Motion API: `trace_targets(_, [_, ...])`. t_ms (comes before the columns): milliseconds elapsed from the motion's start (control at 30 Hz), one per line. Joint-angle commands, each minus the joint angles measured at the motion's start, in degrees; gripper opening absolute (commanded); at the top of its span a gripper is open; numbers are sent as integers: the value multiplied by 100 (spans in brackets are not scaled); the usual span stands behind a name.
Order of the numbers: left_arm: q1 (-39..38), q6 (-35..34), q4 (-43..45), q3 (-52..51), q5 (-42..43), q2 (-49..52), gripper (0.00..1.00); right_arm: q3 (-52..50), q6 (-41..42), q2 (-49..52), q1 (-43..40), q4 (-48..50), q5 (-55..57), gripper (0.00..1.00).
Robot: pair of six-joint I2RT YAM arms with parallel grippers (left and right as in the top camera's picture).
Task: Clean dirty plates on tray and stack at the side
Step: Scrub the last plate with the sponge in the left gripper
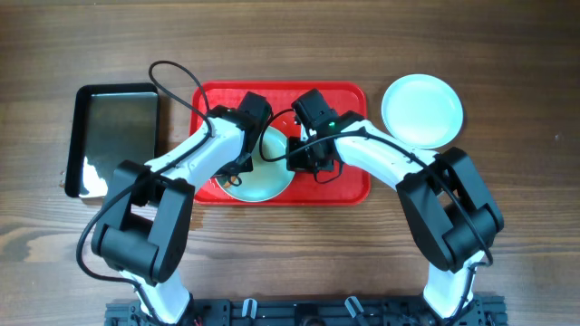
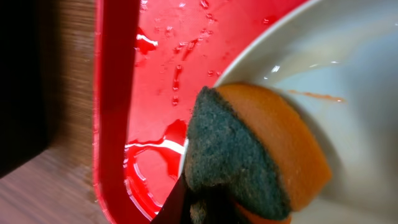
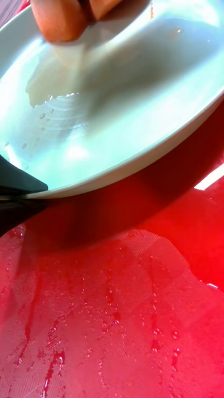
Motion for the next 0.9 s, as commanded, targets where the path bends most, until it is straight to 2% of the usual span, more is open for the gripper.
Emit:
trace_targets(0, [118,-415,-302,238,-938,-203,4,-125,-7,179,-90,-153,389,4])
trace_targets(133, [118,-599,-238,308,-752,-715,4,-125,-4,179,-90,-168,387,4])
trace_targets(400, [118,-531,503,188,1467,-782,4,-125,-4,179,-90,-170,382,4])
trace_targets(567, [118,-323,1001,184,2262,-780,4,-125,-2,179,-90,-184,382,4])
trace_targets(867, [118,-192,1292,177,2376,-339,4,-125,0,179,-90,-192,361,4])
